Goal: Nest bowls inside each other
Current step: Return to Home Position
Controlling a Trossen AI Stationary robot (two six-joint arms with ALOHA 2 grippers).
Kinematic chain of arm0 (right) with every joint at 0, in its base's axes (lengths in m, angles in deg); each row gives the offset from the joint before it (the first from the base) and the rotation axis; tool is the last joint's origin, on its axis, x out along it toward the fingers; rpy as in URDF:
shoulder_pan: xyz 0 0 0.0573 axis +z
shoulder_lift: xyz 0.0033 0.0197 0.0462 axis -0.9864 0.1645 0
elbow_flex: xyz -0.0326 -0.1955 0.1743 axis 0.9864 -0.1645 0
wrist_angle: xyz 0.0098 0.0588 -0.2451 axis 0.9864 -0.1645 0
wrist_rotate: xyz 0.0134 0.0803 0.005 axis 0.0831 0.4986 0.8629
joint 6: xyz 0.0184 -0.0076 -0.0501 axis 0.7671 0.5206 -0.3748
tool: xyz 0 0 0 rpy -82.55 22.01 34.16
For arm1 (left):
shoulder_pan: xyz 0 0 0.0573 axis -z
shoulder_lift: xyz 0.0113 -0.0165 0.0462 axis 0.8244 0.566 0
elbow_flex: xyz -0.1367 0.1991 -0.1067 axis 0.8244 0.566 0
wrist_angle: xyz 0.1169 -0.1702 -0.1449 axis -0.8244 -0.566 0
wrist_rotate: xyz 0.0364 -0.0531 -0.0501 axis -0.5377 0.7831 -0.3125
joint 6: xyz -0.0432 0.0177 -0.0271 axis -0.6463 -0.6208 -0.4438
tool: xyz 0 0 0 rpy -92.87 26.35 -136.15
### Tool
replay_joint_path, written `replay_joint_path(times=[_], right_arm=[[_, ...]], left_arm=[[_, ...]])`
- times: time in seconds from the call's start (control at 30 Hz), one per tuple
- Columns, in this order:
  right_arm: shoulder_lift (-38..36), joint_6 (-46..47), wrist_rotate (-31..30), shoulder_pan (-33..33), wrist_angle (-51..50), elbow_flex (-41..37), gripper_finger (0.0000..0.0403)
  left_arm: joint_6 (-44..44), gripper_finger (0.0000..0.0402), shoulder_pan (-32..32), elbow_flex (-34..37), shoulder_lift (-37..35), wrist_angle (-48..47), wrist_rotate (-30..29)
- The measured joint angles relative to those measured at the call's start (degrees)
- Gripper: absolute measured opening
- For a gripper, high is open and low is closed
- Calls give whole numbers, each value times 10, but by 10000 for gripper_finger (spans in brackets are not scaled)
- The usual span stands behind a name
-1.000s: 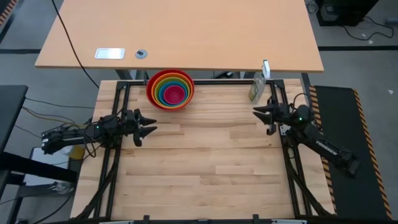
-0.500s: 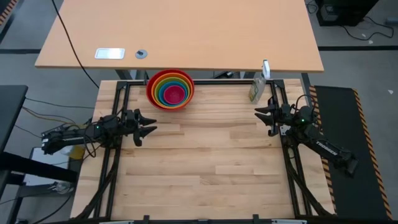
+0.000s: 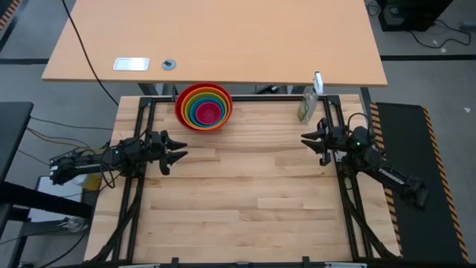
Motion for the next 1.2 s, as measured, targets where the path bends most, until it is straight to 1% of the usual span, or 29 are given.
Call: replay_joint_path(times=[0.13,1.2], right_arm=[[0,0,0,8,-1,0,105],[1,0,1,8,-1,0,105]], left_arm=[[0,192,0,0,0,0,0],[0,192,0,1,0,0,0]])
